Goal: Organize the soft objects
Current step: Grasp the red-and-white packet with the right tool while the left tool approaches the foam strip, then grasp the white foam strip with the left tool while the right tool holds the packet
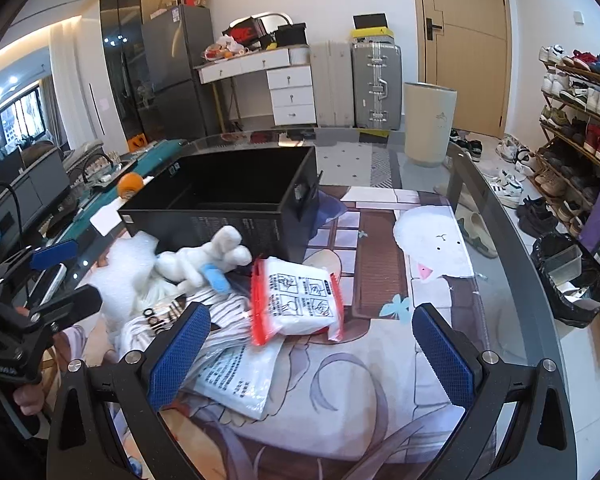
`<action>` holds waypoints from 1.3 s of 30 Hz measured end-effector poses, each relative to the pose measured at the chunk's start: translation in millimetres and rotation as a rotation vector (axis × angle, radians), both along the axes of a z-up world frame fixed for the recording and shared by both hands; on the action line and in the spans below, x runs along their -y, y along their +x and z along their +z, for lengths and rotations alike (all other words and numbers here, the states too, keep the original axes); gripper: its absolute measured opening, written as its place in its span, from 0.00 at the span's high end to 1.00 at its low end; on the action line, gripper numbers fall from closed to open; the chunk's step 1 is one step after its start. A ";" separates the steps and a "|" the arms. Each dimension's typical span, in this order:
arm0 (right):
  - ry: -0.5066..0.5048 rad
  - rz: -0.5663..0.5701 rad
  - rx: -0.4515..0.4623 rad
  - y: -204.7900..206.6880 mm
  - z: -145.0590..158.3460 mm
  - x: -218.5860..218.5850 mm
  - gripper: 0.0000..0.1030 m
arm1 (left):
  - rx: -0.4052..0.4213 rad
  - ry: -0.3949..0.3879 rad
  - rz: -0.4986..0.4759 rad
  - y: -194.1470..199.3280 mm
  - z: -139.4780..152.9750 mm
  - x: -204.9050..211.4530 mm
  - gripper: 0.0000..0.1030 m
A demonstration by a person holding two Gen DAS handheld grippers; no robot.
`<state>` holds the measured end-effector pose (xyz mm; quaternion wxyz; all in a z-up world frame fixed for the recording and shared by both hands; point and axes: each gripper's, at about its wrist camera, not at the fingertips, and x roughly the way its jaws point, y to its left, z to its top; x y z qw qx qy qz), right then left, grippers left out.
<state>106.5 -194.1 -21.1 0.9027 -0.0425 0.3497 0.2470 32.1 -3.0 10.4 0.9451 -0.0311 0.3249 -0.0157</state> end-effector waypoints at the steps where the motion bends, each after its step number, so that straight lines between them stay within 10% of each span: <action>1: -0.004 -0.001 -0.007 3.4 -0.5 -0.2 0.00 | -0.004 -0.005 -0.003 0.4 -0.1 0.5 0.00; 12: 0.009 0.009 -0.097 31.6 -16.0 -6.0 0.01 | -0.011 -0.005 -0.027 3.5 -1.9 2.3 0.00; 28: 0.117 0.089 -0.191 42.9 -24.0 -13.5 0.53 | -0.015 -0.027 -0.049 6.3 -0.6 1.3 0.00; 39: 0.104 0.109 -0.123 22.9 -3.8 -7.2 0.53 | -0.042 0.023 -0.013 24.8 0.9 12.5 0.00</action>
